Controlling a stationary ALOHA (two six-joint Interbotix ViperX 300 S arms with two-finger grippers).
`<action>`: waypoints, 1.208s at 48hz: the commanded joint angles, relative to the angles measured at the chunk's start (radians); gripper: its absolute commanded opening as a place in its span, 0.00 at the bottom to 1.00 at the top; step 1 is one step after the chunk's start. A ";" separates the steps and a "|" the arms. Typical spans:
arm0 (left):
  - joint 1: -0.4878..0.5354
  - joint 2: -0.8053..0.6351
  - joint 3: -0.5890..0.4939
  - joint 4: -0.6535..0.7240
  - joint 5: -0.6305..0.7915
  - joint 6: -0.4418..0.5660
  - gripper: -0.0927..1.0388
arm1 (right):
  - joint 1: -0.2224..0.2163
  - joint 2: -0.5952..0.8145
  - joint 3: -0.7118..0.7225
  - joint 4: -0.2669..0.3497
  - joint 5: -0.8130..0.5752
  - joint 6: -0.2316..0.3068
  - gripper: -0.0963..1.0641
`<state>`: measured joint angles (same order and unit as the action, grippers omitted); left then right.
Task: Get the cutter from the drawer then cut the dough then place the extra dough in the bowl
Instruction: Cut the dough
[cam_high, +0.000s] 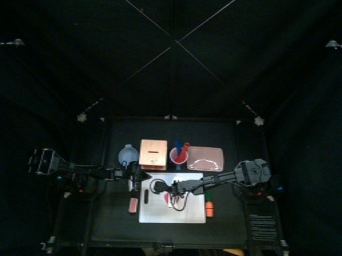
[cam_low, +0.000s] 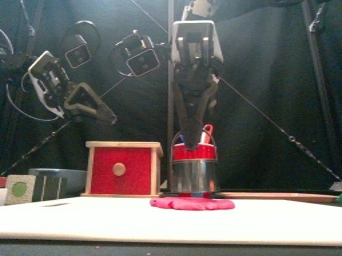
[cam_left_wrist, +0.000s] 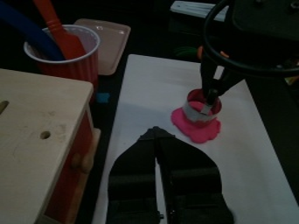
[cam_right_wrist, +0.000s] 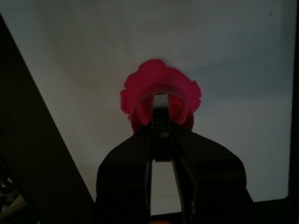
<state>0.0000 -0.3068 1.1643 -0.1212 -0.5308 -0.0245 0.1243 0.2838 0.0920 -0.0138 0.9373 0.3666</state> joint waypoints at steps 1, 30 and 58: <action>0.005 -0.008 -0.009 0.000 -0.005 0.000 0.34 | 0.000 -0.018 -0.026 0.003 -0.009 -0.002 0.54; 0.012 -0.008 0.005 0.000 -0.005 -0.005 0.34 | -0.005 -0.002 -0.018 0.011 -0.017 -0.002 0.54; 0.005 -0.008 0.002 -0.009 -0.005 -0.002 0.33 | -0.006 -0.023 -0.023 -0.017 -0.051 0.015 0.81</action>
<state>0.0092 -0.3068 1.1827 -0.1304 -0.5308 -0.0276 0.1197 0.3053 0.0874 -0.0230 0.9127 0.3789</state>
